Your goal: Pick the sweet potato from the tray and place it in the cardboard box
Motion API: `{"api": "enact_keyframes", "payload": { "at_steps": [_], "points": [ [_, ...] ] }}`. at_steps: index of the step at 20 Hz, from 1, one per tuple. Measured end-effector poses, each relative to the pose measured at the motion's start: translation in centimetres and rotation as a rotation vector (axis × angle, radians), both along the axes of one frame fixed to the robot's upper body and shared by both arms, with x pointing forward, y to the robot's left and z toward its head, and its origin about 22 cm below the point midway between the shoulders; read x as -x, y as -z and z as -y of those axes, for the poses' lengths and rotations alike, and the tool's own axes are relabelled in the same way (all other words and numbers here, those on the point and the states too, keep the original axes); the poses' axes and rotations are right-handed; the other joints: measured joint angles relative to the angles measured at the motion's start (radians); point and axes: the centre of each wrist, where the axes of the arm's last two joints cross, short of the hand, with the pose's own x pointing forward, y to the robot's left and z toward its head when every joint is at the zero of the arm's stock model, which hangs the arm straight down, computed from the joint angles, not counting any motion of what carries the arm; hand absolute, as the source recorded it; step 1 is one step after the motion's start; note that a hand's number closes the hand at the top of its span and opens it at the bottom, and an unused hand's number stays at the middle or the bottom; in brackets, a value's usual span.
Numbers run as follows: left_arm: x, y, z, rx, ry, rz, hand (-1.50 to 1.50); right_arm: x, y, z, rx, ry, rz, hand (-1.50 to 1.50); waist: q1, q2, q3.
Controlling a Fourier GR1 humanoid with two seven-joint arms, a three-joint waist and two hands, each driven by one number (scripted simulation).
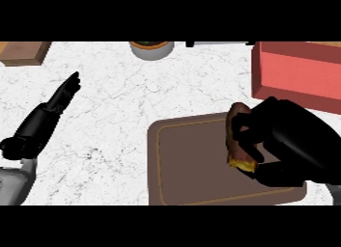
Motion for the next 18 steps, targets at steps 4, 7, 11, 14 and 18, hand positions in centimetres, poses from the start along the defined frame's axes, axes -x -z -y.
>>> {"api": "enact_keyframes", "payload": {
  "at_steps": [4,7,11,14,18],
  "points": [
    [0.0,-0.1,0.5,0.002,0.008,0.002,0.0,-2.1,-1.6,5.2,-0.157,0.155,-0.026,1.5,0.008,0.001,-0.002],
    [-0.1,-0.3,1.0,-0.001,0.026,0.004,0.0,-4.2,-2.9,9.0,-0.233,0.268,-0.038,1.5,0.027,0.003,-0.003],
    [-0.2,-0.6,1.6,0.004,0.045,0.005,0.0,-6.8,-3.9,13.4,-0.307,0.377,-0.056,1.5,0.047,0.005,-0.004],
    [-0.3,-0.2,1.9,0.001,0.054,0.006,0.0,-8.6,-3.9,16.5,-0.316,0.437,-0.061,1.5,0.057,0.007,-0.005],
    [-0.7,-0.4,2.2,-0.005,0.079,0.01,0.0,-10.5,-4.6,19.5,-0.222,0.507,-0.044,1.5,0.077,0.013,-0.005]
  ]
}}
